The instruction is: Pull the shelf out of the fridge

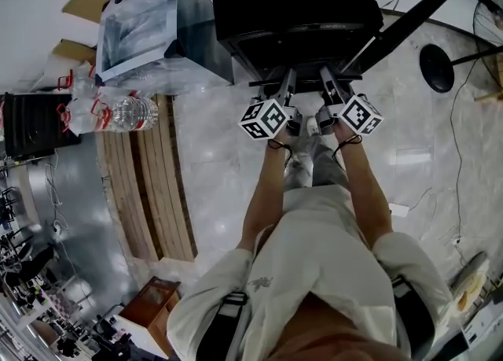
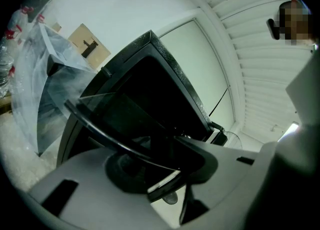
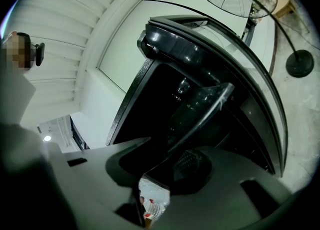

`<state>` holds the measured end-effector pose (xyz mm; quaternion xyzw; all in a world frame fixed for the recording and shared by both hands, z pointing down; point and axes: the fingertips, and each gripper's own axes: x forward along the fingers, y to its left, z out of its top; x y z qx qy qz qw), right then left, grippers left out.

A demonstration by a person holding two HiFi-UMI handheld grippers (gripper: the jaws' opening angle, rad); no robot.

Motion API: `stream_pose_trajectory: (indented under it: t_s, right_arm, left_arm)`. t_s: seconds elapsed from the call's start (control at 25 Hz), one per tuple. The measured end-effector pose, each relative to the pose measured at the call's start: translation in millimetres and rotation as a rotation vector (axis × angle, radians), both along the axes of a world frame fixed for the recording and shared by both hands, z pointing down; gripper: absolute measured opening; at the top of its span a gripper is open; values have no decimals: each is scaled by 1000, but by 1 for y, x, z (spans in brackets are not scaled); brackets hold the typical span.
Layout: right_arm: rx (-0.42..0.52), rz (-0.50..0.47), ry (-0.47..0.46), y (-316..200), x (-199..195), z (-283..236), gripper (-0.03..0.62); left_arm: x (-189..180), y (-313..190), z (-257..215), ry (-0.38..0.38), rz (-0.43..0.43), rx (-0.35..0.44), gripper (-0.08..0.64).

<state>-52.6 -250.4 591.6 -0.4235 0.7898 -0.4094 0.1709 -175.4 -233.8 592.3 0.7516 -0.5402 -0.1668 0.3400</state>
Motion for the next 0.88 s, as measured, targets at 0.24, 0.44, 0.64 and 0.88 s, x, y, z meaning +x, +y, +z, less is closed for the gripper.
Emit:
stream_pose_trajectory:
  t_s: [0.24,0.44,0.64,0.88]
  right_arm:
    - [-2,16,3,14,2,-2,100]
    - [-12,32,12,24,5,1,100]
    - [-8,29,3,35,3,-1,99]
    - [-11,39,2,47,5,-4,98]
  left_arm:
    - [1,12,-2,3,16,3,153]
    - [1,22,-2,7,27,3,153]
    - [1,31,-2,12,39,6,153]
    - [3,42,-4,17,49,6,153]
